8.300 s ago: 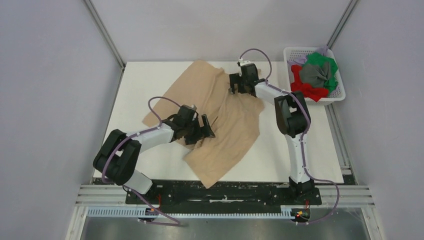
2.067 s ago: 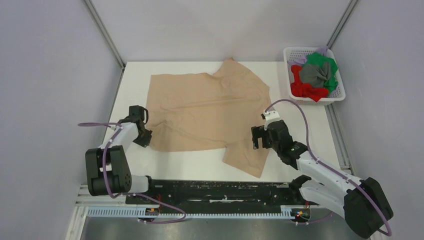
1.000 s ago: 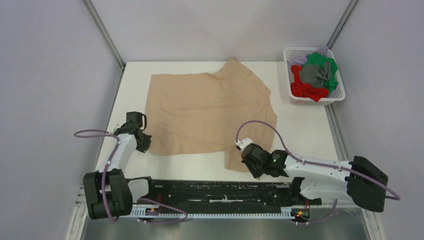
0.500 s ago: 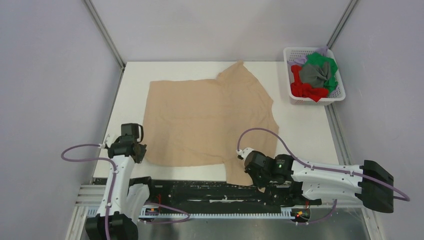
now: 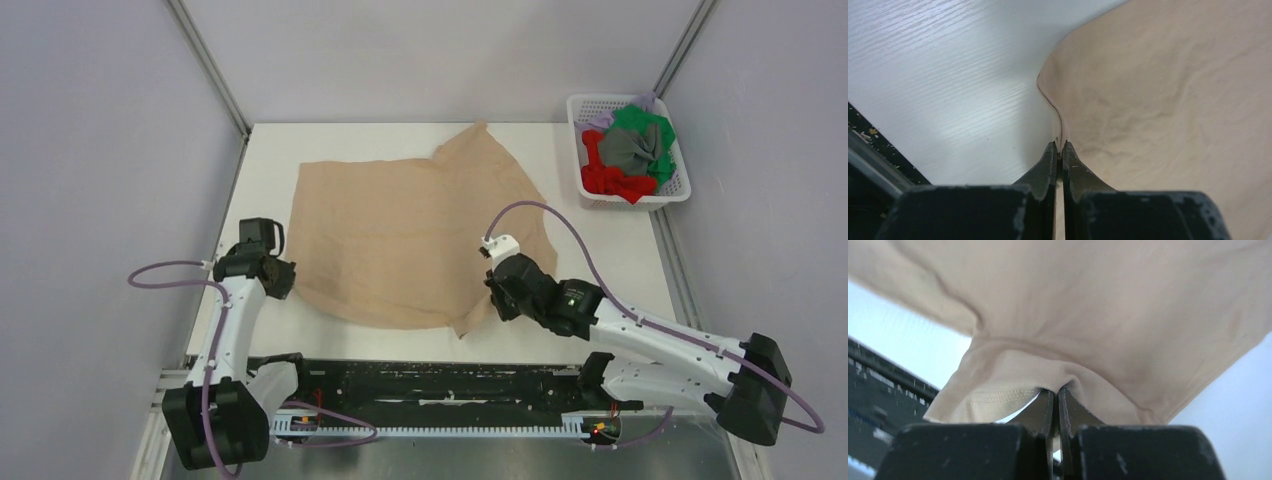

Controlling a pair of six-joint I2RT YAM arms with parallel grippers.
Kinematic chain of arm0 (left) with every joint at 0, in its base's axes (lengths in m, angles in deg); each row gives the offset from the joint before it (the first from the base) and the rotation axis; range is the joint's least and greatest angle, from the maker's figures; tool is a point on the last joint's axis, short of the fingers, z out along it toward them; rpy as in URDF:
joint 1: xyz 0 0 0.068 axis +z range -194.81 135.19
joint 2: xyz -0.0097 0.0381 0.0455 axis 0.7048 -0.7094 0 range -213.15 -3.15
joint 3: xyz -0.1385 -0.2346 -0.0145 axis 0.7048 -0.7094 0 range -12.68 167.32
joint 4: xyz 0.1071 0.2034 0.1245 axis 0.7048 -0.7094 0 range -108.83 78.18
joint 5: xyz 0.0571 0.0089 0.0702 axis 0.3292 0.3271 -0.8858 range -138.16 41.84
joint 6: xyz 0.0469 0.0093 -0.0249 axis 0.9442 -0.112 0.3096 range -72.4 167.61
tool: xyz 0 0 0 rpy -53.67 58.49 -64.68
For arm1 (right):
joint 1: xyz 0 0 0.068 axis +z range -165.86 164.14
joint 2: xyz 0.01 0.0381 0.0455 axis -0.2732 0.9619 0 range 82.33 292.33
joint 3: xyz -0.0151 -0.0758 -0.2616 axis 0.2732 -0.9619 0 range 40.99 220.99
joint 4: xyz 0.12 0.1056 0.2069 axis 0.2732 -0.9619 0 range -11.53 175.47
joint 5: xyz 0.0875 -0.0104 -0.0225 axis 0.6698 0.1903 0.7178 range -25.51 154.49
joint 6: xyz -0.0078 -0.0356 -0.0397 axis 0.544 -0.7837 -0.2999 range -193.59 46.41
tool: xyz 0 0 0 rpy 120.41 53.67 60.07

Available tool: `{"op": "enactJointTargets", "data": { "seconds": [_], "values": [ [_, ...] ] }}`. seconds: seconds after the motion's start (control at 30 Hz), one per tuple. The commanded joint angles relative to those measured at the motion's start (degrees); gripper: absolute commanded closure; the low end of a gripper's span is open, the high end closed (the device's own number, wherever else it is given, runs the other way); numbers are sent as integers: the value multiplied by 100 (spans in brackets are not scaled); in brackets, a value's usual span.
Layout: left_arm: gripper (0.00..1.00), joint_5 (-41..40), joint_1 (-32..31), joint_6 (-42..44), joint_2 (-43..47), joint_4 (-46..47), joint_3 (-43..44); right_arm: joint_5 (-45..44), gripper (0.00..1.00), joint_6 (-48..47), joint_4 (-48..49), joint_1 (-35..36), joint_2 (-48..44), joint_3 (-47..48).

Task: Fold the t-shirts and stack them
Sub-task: Fold the flattened tshirt in 1/3 of the way

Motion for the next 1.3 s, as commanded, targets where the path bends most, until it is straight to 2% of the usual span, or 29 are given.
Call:
{"op": "enactJointTargets", "data": {
  "seconds": [0.0, 0.1, 0.33, 0.77, 0.83, 0.93, 1.0, 1.03, 1.07, 1.13, 1.17, 1.23, 1.27],
  "values": [
    [98, -7, 25, 91, -305, 353, 547, -511, 100, -370, 742, -477, 103, 452],
    [98, -45, 29, 87, -563, 455, 714, -544, 100, -613, 882, -843, 298, 704],
    [98, -130, 29, 78, -1313, 636, 1148, 51, 100, -1018, 1220, -1624, 938, 1127],
    [98, -54, 27, 172, -2881, 1009, 2109, 545, 100, -1463, 1550, -2522, 2544, 2347],
    [91, -69, 26, 149, -3102, 1115, 2205, 636, 100, -1484, 1588, -2647, 2869, 2523],
    [74, -79, 33, 124, -3553, 1148, 2416, 701, 100, -1625, 1610, -2828, 3444, 2845],
    [71, -96, 46, 72, -3822, 1155, 2572, 682, 92, -1753, 1690, -2938, 3891, 3186],
    [64, -114, 68, 76, -3912, 1162, 2649, 631, 89, -1764, 1719, -3013, 4163, 3382],
    [52, -167, 75, 59, -4004, 1152, 2756, 526, 88, -1772, 1686, -3073, 4445, 3671],
    [8, -304, 157, 14, -4083, 978, 2987, 247, 78, -1706, 1571, -3227, 4976, 4295],
    [0, -402, 205, -16, -4048, 881, 3063, 123, 64, -1660, 1495, -3287, 5207, 4646],
    [0, -446, 272, 61, -3865, 838, 3156, 13, 25, -1637, 1303, -3341, 5468, 5090],
    [0, -477, 275, 100, -3746, 832, 3163, 14, 16, -1648, 1220, -3336, 5480, 5169]
  ]
}}
